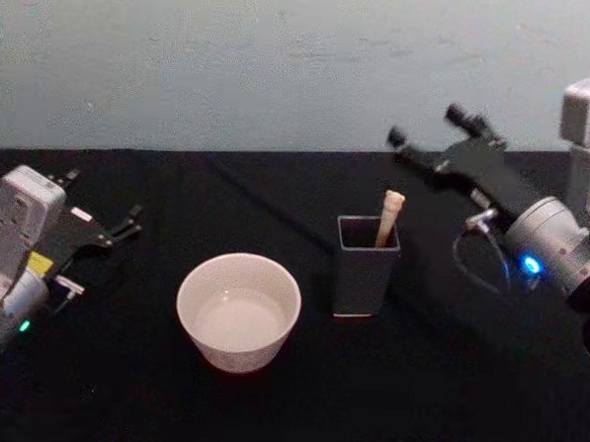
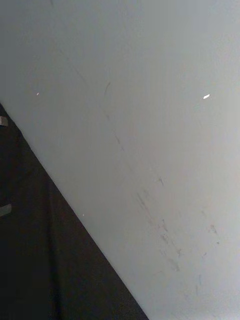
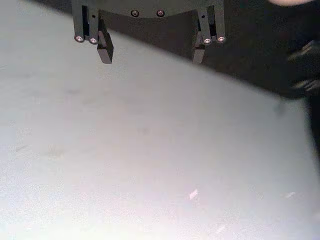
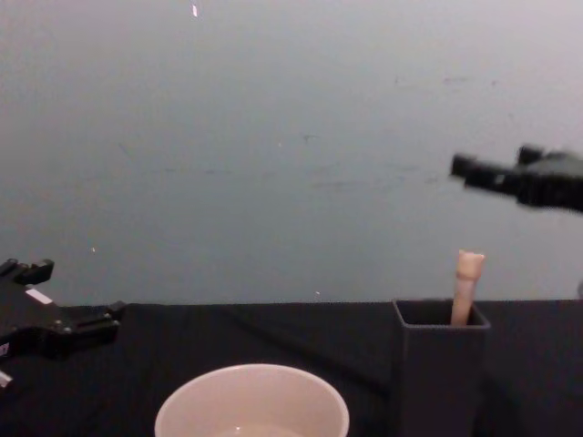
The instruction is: Pick up the stirring spoon with one hand, stir inside the cup, then place it back in its original position.
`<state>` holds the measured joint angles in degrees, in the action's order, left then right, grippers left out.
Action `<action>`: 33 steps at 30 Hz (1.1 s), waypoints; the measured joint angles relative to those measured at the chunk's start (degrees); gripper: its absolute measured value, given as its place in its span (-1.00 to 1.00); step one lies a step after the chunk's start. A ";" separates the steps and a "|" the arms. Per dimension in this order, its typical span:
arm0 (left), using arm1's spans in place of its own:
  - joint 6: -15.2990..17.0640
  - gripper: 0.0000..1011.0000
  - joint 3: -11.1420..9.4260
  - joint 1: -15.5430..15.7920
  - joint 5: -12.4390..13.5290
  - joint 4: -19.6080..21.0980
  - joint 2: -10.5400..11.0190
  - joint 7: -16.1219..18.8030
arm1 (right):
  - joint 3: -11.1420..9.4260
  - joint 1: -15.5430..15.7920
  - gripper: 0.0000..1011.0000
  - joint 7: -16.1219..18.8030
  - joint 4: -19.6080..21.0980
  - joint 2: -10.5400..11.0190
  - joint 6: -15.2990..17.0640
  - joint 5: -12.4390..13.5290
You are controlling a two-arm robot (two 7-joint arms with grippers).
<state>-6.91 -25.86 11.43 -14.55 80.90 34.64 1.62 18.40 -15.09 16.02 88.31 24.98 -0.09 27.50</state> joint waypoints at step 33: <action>0.00 0.98 0.00 0.00 0.00 0.00 0.00 0.00 | -4.67 3.63 0.98 -13.85 -9.75 -2.23 -6.15 -16.17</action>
<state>-6.91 -25.87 11.43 -14.55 80.90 34.65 1.62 13.73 -11.46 2.17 78.56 22.75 -6.23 11.33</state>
